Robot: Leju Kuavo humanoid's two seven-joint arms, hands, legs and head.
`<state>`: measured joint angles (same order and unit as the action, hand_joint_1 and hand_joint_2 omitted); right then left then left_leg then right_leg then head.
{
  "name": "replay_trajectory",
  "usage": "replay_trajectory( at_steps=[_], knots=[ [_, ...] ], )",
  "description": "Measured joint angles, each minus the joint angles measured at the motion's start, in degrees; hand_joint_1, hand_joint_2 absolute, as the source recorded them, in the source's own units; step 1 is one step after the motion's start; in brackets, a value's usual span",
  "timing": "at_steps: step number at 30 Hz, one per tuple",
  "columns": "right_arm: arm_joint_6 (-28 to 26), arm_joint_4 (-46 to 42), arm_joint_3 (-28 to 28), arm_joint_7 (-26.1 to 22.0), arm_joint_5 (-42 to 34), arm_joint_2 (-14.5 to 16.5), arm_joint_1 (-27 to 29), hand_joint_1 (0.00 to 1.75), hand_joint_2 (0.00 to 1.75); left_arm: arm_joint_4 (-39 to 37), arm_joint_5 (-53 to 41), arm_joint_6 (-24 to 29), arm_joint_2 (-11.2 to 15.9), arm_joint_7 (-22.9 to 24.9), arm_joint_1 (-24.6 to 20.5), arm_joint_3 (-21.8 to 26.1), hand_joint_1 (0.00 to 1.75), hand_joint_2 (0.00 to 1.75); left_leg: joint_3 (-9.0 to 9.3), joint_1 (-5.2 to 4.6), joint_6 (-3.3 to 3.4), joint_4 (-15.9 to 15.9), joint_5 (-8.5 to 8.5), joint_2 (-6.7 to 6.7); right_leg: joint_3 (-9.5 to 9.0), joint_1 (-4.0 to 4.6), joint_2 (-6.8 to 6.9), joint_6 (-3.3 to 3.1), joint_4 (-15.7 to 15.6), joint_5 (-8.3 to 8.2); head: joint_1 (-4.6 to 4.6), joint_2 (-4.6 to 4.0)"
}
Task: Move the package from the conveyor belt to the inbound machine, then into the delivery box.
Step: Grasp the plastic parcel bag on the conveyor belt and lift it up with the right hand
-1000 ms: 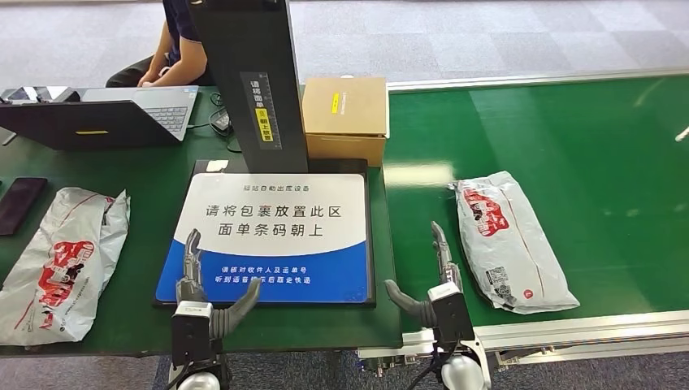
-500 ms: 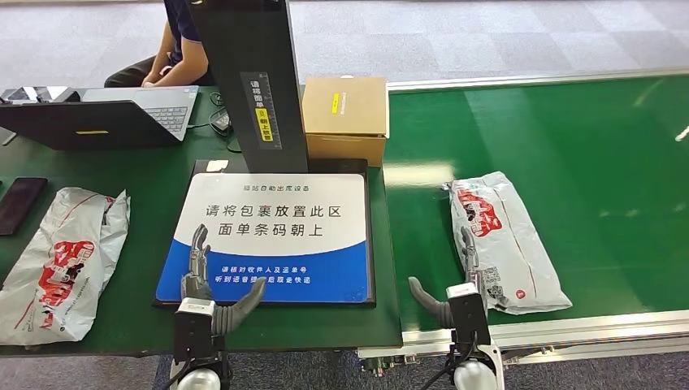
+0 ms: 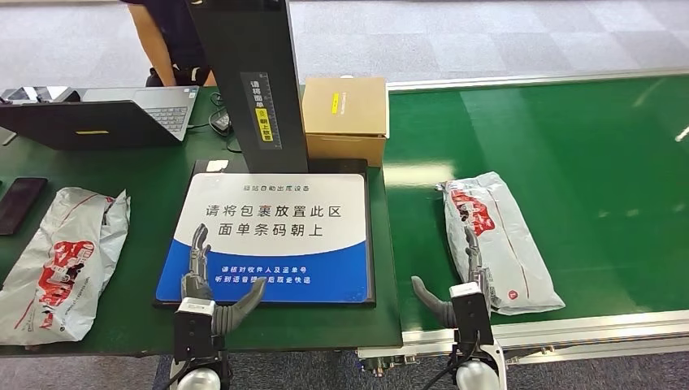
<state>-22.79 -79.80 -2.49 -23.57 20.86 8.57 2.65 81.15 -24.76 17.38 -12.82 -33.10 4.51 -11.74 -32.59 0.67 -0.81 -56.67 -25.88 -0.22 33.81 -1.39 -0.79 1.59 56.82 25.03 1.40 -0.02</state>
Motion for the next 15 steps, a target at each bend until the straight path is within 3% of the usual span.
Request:
replay_trajectory(
  at_steps=[4, 11, 15],
  knots=[
    [-2.9, 0.0, -1.8, 1.9, 3.2, 0.0, 0.0, 0.0, 1.75, 0.0, -0.6, -1.5, -0.1, 0.2, -0.2, 0.0, 0.0, 1.75, 0.0, 0.0, 0.0, 0.0, 0.0, 0.0, 0.0, 0.0, 0.0, 0.0, 0.0, 0.0, 0.0, 0.0],
    [-9.8, 0.9, -6.5, 5.6, 15.7, 0.1, -0.9, 0.0, 1.75, 0.0, -1.5, -3.8, -0.1, 1.5, -1.1, 0.2, 0.0, 1.75, 0.0, 0.0, 0.0, 0.0, 0.0, 0.0, 0.0, 0.0, 0.0, 0.0, 0.0, 0.0, 0.0, 0.0],
    [-10.8, 1.7, -8.0, 8.7, 21.2, 0.3, -1.6, 0.0, 1.75, -0.2, -1.8, -5.4, -0.1, 1.8, -1.8, 0.3, 0.0, 1.75, 0.0, 0.0, 0.0, 0.0, 0.0, 0.0, 0.0, 0.0, 0.0, 0.0, 0.0, 0.0, 0.0, 0.0]
  ],
)
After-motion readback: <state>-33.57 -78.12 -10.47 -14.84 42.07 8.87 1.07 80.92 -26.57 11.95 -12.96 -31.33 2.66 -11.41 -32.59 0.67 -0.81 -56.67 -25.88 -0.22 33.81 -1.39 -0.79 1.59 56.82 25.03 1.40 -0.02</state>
